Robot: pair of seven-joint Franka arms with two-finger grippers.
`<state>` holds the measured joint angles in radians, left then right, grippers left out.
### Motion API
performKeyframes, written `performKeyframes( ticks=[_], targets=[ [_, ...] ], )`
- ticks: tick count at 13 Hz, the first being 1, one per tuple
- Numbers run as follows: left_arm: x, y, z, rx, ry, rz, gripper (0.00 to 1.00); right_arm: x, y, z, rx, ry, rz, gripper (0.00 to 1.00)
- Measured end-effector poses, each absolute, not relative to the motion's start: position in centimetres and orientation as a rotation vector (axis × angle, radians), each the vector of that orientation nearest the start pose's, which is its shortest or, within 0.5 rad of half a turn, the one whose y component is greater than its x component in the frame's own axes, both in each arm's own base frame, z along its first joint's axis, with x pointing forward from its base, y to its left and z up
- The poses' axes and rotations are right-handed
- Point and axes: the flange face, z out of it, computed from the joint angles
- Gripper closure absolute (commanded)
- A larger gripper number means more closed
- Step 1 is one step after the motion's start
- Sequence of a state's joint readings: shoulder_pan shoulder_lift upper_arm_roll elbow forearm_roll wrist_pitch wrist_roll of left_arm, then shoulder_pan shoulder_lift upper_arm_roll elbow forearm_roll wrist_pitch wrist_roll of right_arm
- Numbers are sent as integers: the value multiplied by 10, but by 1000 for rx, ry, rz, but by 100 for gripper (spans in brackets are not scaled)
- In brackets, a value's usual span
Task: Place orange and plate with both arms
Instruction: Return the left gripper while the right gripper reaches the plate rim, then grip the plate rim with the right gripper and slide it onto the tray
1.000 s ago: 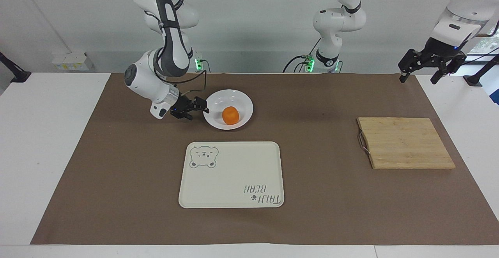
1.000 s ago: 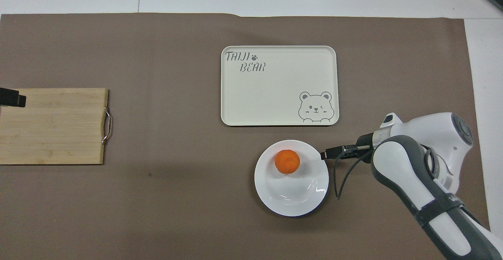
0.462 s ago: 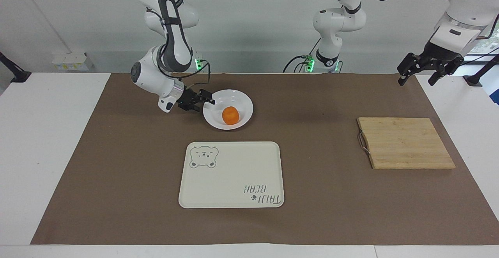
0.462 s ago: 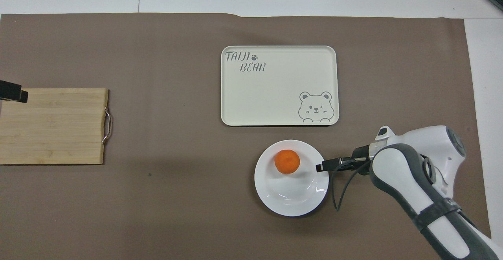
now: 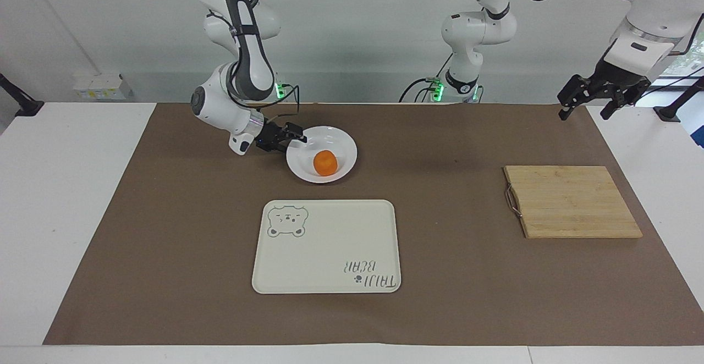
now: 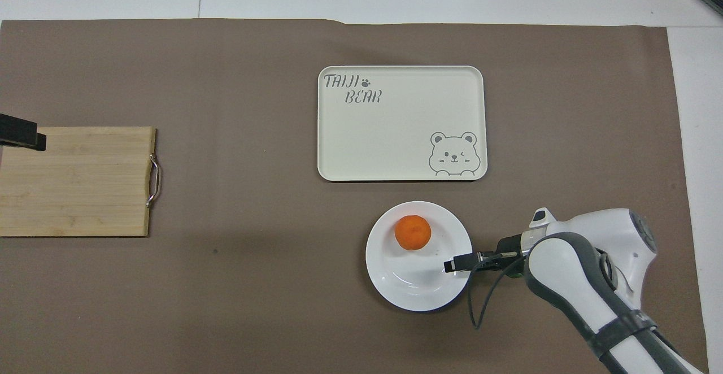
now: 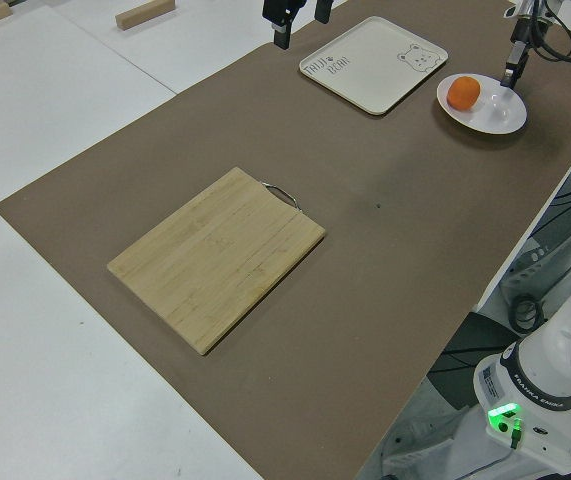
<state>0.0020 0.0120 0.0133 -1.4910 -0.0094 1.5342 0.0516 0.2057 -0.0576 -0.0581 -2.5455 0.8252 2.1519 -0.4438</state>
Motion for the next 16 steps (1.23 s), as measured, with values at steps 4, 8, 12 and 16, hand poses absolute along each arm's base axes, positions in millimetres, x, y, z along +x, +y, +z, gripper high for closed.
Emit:
performKeyframes(
  ticks=[4, 8, 12, 16],
  targets=[
    [553, 10, 654, -3149, 51, -50, 0, 410, 91, 272, -2471, 43, 278, 86],
    [553, 9, 654, -3149, 52, -50, 0, 410, 91, 271, -2463, 151, 310, 100],
    [553, 9, 654, -3149, 53, -51, 0, 413, 92, 275, -2456, 180, 310, 100],
    [553, 9, 654, -3149, 53, -51, 0, 418, 95, 281, -2450, 166, 299, 100]
  ],
)
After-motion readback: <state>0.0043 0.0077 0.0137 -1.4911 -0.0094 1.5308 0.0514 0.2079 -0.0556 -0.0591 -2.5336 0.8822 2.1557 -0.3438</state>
